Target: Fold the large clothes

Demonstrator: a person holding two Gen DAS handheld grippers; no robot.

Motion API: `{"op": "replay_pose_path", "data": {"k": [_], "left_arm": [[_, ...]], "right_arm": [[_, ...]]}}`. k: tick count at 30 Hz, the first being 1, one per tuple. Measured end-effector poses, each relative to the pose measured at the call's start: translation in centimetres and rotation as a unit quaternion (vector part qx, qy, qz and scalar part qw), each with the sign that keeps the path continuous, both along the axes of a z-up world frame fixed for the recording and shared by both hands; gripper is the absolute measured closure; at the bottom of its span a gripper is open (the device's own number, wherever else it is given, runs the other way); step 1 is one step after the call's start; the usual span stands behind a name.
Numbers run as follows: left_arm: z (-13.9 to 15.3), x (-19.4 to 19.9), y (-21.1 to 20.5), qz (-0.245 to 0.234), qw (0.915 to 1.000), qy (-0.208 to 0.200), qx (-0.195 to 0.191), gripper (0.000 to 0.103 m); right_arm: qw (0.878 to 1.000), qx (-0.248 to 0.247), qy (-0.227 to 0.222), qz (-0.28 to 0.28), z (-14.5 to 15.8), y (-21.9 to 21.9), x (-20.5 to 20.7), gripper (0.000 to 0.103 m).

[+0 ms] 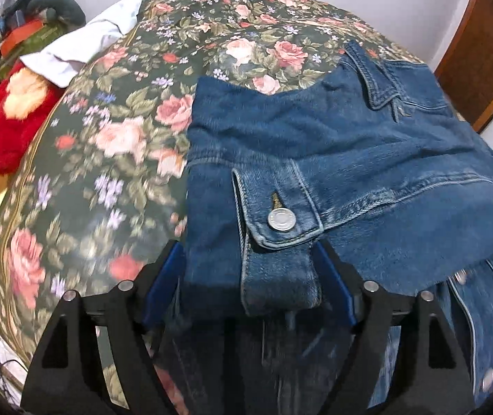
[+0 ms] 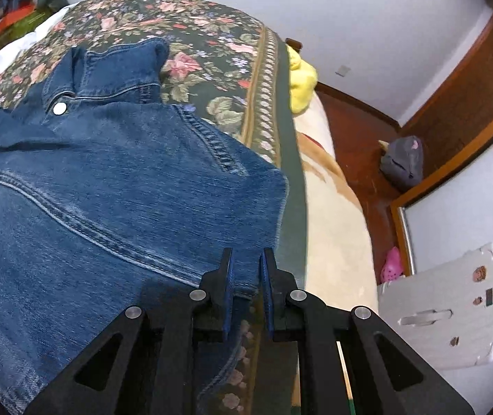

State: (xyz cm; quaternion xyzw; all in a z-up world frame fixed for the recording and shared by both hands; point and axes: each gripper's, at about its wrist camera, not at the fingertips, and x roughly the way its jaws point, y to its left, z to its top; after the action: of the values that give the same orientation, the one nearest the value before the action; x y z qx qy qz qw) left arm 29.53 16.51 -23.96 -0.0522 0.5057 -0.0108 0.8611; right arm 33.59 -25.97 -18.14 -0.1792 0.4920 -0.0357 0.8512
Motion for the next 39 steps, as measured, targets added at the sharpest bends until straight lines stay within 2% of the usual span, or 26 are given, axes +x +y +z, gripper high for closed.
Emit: {"op": "replay_pose_path", "data": {"k": [1, 2, 3, 4, 7, 11, 14, 18, 23, 26, 29, 31, 32, 34, 35, 37, 39], "left_arm": [[0.2, -0.5, 0.1, -0.001, 1.0000, 0.000, -0.002, 0.025], [0.4, -0.8, 0.0, -0.001, 1.0000, 0.000, 0.000, 0.025], [0.6, -1.1, -0.1, -0.001, 1.0000, 0.000, 0.005, 0.025], [0.9, -1.4, -0.2, -0.002, 0.9999, -0.003, 0.013, 0.025], [2.0, -1.8, 0.0, 0.017, 0.9964, -0.014, 0.081, 0.025], [3.8, -1.1, 2.3, 0.050, 0.9971, -0.034, 0.046, 0.025], [4.2, 0.7, 3.6, 0.073, 0.9964, -0.037, 0.020, 0.025], [2.8, 4.5, 4.6, 0.086, 0.9961, -0.011, -0.019, 0.025], [-0.1, 8.9, 5.1, 0.088, 0.9946, 0.026, -0.048, 0.025], [-1.5, 11.2, 5.1, 0.083, 0.9934, 0.044, -0.065, 0.025], [-2.4, 13.2, 4.7, 0.071, 0.9930, 0.049, -0.081, 0.027], [-2.9, 14.1, 4.4, 0.067, 0.9927, 0.049, -0.087, 0.032], [-3.1, 14.5, 4.2, 0.066, 0.9929, 0.046, -0.088, 0.034], [-3.3, 15.1, 3.6, 0.061, 0.9937, 0.039, -0.086, 0.048], [-3.3, 15.4, 3.2, 0.059, 0.9943, 0.038, -0.081, 0.053], [-3.4, 15.7, 2.6, 0.052, 0.9951, 0.039, -0.075, 0.067], [-3.0, 15.6, 2.1, 0.059, 0.9951, 0.040, -0.068, 0.073]], "right_arm": [[0.999, -0.030, -0.019, -0.014, 0.1, -0.2, -0.3, 0.030], [0.998, -0.044, -0.039, -0.019, 0.3, -0.6, -0.7, 0.019], [0.998, -0.027, -0.046, -0.015, 0.7, -1.4, -1.2, 0.014], [0.999, 0.000, -0.037, -0.016, 0.8, -2.1, -1.4, 0.014], [0.998, 0.054, -0.015, -0.024, 1.4, -3.7, -1.8, 0.014], [0.997, 0.074, -0.024, -0.014, 2.7, -3.9, -1.9, 0.014], [0.992, 0.123, -0.023, -0.012, 3.5, -4.0, -1.1, 0.014], [0.979, 0.202, -0.002, -0.031, 3.1, -4.4, 1.0, 0.014], [0.961, 0.266, 0.034, -0.063, 0.7, -5.4, 3.8, 0.014], [0.952, 0.296, 0.048, -0.066, -0.4, -5.5, 5.3, 0.026], [0.952, 0.300, 0.038, -0.054, -0.4, -5.0, 6.4, 0.036], [0.949, 0.308, 0.042, -0.043, -0.5, -4.6, 7.0, 0.049], [0.950, 0.305, 0.040, -0.045, -0.6, -4.4, 7.2, 0.052], [0.956, 0.289, 0.035, -0.045, -0.9, -3.9, 7.7, 0.065], [0.958, 0.281, 0.031, -0.044, -0.9, -3.7, 7.8, 0.069], [0.964, 0.264, 0.017, -0.036, -0.4, -3.3, 7.8, 0.088], [0.968, 0.251, -0.002, -0.027, 0.5, -2.7, 7.7, 0.091]]}}
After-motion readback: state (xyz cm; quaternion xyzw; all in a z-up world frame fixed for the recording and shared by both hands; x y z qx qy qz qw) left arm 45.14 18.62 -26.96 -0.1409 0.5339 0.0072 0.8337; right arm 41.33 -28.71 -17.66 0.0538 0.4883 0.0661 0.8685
